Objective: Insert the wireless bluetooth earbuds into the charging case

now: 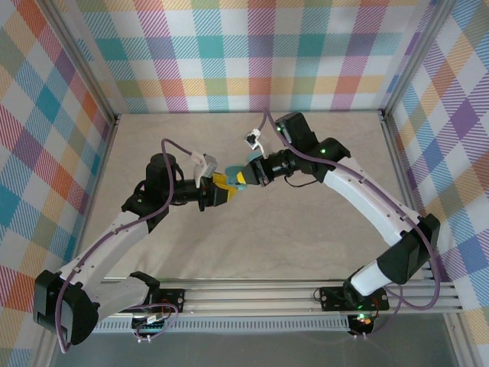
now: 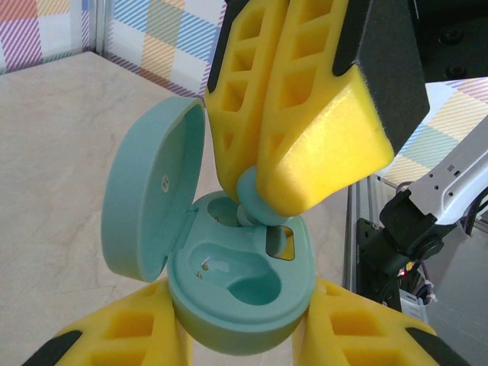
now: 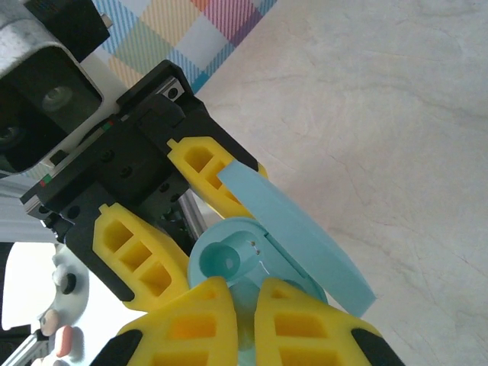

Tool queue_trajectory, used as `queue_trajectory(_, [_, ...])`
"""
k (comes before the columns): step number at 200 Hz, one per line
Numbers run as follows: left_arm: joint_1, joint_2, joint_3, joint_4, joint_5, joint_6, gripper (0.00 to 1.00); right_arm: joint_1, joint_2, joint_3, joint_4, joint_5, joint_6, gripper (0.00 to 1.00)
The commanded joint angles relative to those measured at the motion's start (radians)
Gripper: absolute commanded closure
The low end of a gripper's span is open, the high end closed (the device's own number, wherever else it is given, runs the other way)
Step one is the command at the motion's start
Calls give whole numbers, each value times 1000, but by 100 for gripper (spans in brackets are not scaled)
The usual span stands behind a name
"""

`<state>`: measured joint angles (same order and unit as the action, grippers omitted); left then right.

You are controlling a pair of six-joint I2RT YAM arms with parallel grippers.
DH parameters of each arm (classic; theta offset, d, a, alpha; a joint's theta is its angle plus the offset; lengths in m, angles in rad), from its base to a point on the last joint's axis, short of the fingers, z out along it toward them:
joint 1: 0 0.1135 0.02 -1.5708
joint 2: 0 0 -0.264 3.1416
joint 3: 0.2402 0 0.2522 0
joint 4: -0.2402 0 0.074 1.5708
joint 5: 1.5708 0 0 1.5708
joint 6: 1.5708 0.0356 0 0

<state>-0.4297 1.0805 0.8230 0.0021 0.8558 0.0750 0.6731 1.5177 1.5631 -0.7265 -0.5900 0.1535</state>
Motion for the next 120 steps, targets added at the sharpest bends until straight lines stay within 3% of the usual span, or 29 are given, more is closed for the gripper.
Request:
queue_trajectory(1, [2, -25, 5, 46, 31, 5, 100, -5, 19, -10, -7, -77, 4, 92])
queue_trajectory(120, [2, -37, 4, 47, 26, 3, 100, -7, 53, 20, -164, -20, -72, 90])
